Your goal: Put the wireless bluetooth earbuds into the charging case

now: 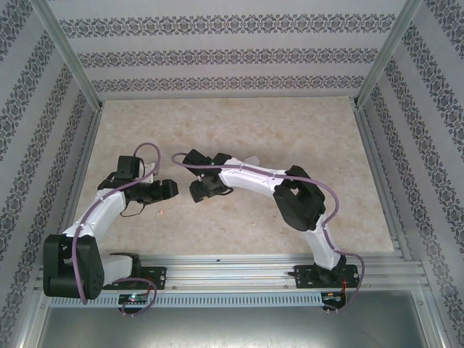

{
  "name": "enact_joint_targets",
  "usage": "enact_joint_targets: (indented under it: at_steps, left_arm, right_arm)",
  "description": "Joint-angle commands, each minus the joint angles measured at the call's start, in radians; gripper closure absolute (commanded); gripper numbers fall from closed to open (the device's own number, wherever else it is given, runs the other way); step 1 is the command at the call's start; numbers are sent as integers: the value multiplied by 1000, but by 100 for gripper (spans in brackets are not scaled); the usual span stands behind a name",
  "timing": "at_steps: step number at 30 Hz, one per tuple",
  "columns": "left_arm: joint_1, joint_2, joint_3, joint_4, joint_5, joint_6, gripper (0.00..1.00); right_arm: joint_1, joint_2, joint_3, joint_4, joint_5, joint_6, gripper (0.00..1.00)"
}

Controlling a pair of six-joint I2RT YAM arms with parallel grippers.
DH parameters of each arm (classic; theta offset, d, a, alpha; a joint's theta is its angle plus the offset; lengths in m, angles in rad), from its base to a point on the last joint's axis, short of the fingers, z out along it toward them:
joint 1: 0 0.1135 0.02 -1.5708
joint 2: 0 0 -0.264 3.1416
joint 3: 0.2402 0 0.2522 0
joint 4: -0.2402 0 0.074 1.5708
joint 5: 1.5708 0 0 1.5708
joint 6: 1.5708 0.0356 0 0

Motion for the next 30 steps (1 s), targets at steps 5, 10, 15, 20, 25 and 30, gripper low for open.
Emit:
enact_joint_targets:
  at_steps: [5,10,15,20,25,30]
  left_arm:
    - [29,-7,-16,13,33,17,27]
    - [41,-1,-23,27,55,13,27]
    - [49,7,-45,70,91,1,29]
    - [60,3,-51,76,103,1,31]
    - [74,-28,-46,96,144,-41,32]
    - [79,-65,12,81,232,-86,34]
  right_arm:
    - [5,80,61,-24,-3,-35,35]
    - [4,117,90,-25,-11,-62,39]
    - [-4,140,100,-13,-22,-93,51]
    - [-4,115,74,-3,-13,-130,62]
    - [-4,1,-28,57,-3,-180,66]
    - [-7,-159,-153,174,-160,-266,67]
